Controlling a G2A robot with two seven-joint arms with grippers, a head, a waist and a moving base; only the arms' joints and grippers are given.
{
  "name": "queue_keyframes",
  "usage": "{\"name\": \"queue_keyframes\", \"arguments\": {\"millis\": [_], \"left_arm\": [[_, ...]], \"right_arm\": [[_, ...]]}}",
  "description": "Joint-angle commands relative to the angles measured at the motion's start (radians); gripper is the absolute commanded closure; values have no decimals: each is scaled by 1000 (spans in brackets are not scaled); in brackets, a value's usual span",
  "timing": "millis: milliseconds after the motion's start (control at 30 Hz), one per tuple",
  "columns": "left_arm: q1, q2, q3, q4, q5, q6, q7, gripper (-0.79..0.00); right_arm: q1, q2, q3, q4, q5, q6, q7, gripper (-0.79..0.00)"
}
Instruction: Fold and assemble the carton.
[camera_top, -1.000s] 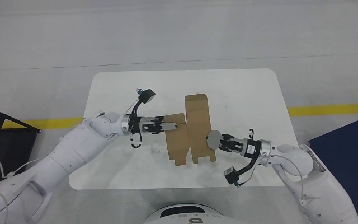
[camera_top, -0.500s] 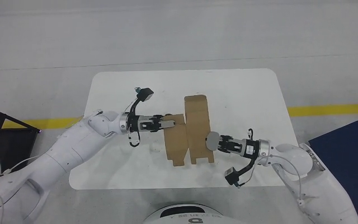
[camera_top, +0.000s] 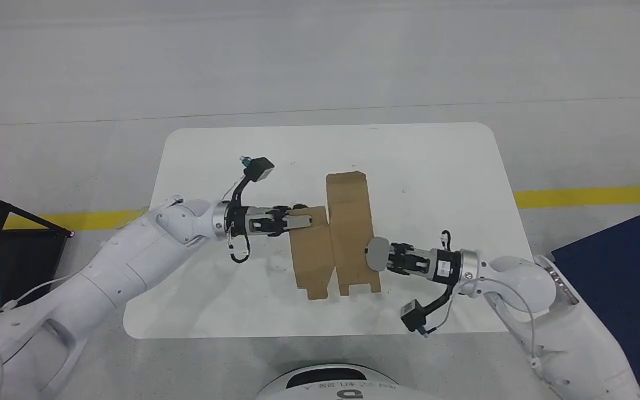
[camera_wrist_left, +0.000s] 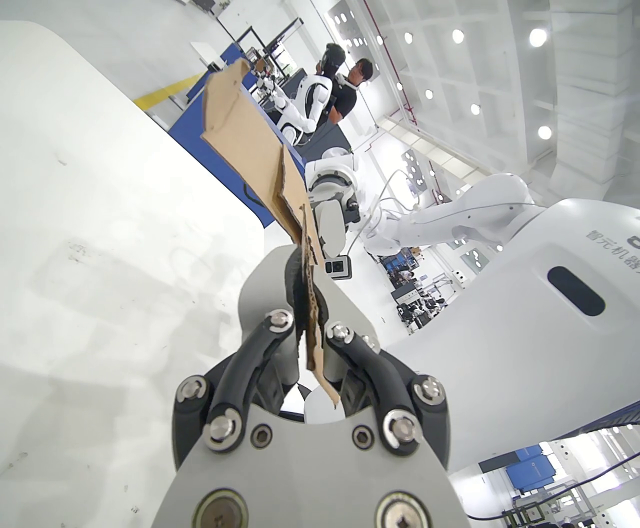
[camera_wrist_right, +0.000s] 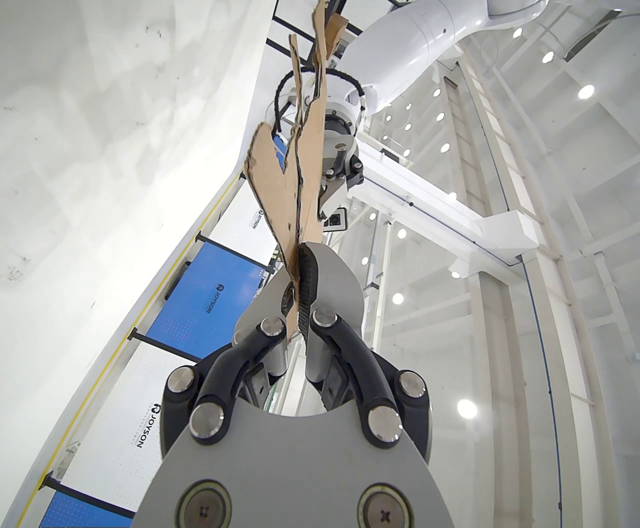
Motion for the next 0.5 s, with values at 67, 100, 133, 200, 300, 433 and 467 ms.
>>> {"name": "queue_keyframes", "arguments": {"millis": [67, 100, 133, 200, 300, 433, 467], "left_arm": [[5, 2, -8, 3, 3, 0, 0, 0], [7, 2, -12, 4, 4, 0, 0, 0], [10, 2, -17, 6, 4, 0, 0, 0], [14, 3, -36, 18, 12, 0, 0, 0], [19, 2, -80, 56, 54, 0, 0, 0], [40, -13, -174, 100, 136, 0, 23, 0], [51, -17, -195, 100, 162, 0, 32, 0]], "right_arm": [[7, 0, -10, -6, -32, -5, -2, 0], [9, 0, -14, -9, -40, -5, -4, 0], [12, 1, -16, -12, -59, -6, -6, 0], [13, 1, -23, -17, -80, -21, 2, -785], [14, 0, -24, -18, -80, -28, 9, -785], [14, 0, -24, -18, -80, -28, 9, -785], [14, 0, -24, -18, -80, -28, 9, -785]]}}
